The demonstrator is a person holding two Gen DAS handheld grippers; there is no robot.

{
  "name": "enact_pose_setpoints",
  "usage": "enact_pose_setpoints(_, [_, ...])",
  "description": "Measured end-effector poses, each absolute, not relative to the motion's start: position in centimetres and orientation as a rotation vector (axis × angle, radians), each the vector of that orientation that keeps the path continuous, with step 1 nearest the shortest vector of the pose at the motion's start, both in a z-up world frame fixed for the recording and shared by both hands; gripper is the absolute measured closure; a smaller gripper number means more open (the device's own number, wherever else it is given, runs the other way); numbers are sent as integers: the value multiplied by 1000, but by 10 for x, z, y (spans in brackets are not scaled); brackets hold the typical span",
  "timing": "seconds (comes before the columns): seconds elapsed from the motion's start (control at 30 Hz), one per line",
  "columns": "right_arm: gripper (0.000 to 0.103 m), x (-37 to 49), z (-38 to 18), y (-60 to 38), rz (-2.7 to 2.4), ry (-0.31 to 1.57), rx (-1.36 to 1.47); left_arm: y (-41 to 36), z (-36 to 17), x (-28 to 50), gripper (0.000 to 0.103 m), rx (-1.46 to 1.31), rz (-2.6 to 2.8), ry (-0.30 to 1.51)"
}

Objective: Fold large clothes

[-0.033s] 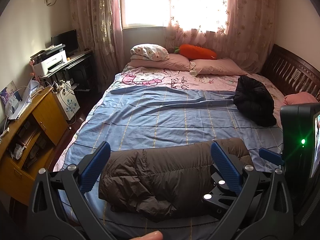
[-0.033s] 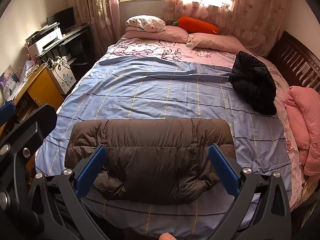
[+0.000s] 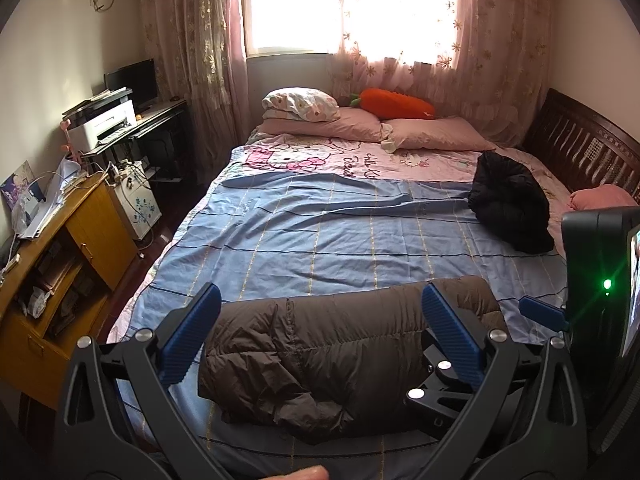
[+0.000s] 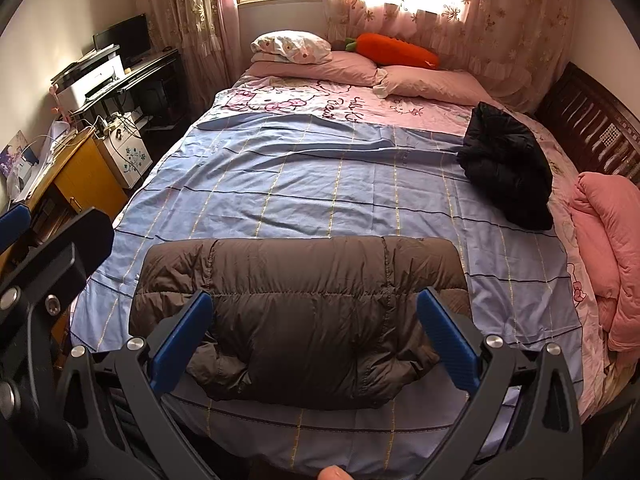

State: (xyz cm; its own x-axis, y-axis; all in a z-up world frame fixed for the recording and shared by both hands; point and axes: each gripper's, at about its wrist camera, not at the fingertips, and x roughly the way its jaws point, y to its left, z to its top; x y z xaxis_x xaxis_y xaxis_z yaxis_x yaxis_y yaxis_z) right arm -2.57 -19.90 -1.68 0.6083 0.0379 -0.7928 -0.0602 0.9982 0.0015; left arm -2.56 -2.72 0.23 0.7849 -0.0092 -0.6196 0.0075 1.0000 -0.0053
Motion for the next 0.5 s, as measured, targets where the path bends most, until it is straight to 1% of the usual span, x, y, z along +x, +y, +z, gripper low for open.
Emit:
enact_pose_setpoints(0.2, [1,-25,-18,-201,62,918,-29,-26,2,-28,2,31,1,654])
enact_pose_setpoints(0.5, [1,-23,-21,-206,54,919,-21,-20,1,-24,2,11,-18,662])
